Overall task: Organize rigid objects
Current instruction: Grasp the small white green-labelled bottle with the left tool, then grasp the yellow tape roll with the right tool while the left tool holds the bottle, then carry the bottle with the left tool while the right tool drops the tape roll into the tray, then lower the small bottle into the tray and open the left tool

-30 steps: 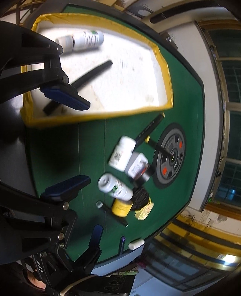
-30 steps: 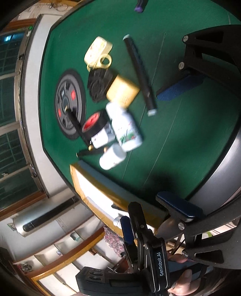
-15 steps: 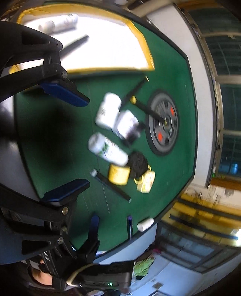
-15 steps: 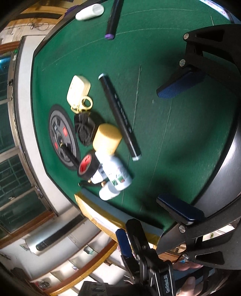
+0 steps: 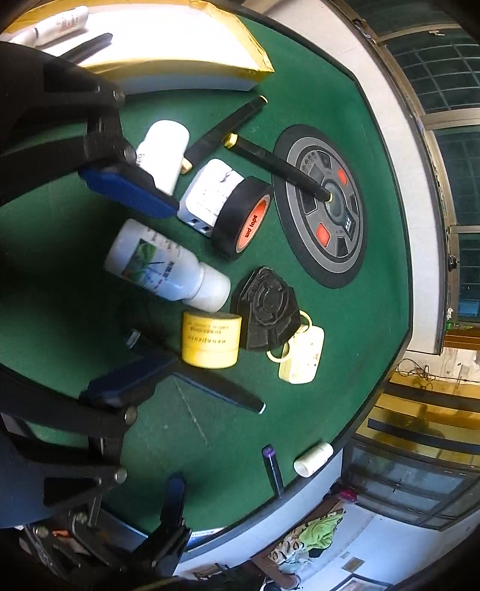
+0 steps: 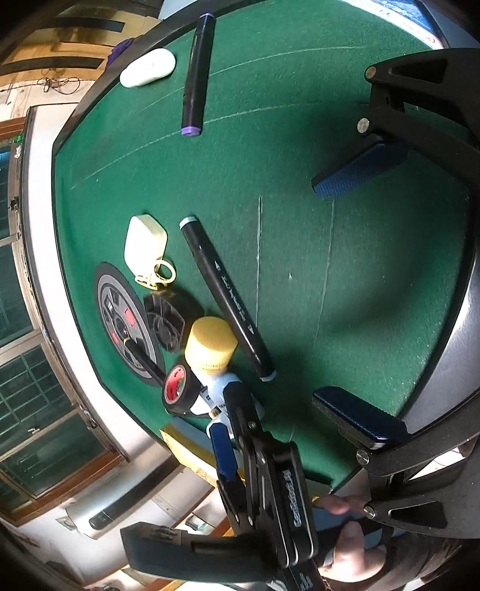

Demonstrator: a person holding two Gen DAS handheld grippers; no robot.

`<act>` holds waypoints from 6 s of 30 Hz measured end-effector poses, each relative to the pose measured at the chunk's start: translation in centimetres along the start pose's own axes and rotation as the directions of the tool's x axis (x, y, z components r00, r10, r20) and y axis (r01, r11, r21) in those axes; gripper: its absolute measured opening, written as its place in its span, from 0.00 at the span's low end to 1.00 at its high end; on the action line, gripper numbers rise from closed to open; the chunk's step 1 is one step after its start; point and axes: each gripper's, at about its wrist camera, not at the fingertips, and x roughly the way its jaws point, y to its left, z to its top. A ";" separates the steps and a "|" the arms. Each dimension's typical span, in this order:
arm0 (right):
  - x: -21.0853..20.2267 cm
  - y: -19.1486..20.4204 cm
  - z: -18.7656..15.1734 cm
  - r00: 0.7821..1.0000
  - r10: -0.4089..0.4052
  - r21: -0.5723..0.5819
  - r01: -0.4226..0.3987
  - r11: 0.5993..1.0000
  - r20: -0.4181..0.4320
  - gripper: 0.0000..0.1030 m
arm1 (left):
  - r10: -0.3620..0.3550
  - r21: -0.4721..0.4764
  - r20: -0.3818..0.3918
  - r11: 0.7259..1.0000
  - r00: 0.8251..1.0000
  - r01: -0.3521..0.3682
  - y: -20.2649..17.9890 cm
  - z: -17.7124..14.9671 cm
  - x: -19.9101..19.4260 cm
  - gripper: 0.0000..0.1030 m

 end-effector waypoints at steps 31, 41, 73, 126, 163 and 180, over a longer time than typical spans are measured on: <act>6.3 5.7 6.8 0.999 -0.005 -0.016 0.004 1.000 -0.034 0.34 | -0.088 -0.071 -0.043 0.994 0.995 0.084 0.9 -7.1 -2.9 0.40; 5.6 5.7 6.0 1.000 -0.030 -0.076 0.030 0.997 0.002 0.33 | -0.103 -0.039 -0.038 0.994 0.994 0.102 0.5 -7.5 -2.4 0.33; 2.1 9.2 5.5 0.994 0.057 -0.162 -0.041 0.986 0.092 0.33 | 0.074 -0.201 0.136 0.979 0.988 -0.045 7.4 -4.4 -8.4 0.32; 10.6 25.0 10.2 0.941 0.309 -0.486 -0.336 0.807 -0.138 0.33 | 0.060 -0.379 -0.032 0.923 0.998 -0.068 17.3 -8.7 -4.1 0.33; 10.0 25.5 9.8 0.971 0.235 -0.627 -0.205 0.751 -0.036 0.48 | -0.008 -0.453 0.022 0.891 1.000 0.017 18.6 -10.0 -5.1 0.53; 1.0 7.4 5.2 0.971 0.202 -0.243 -0.166 0.956 0.130 0.86 | 0.130 -0.442 0.107 0.894 0.986 -0.070 16.8 -8.3 -9.6 0.67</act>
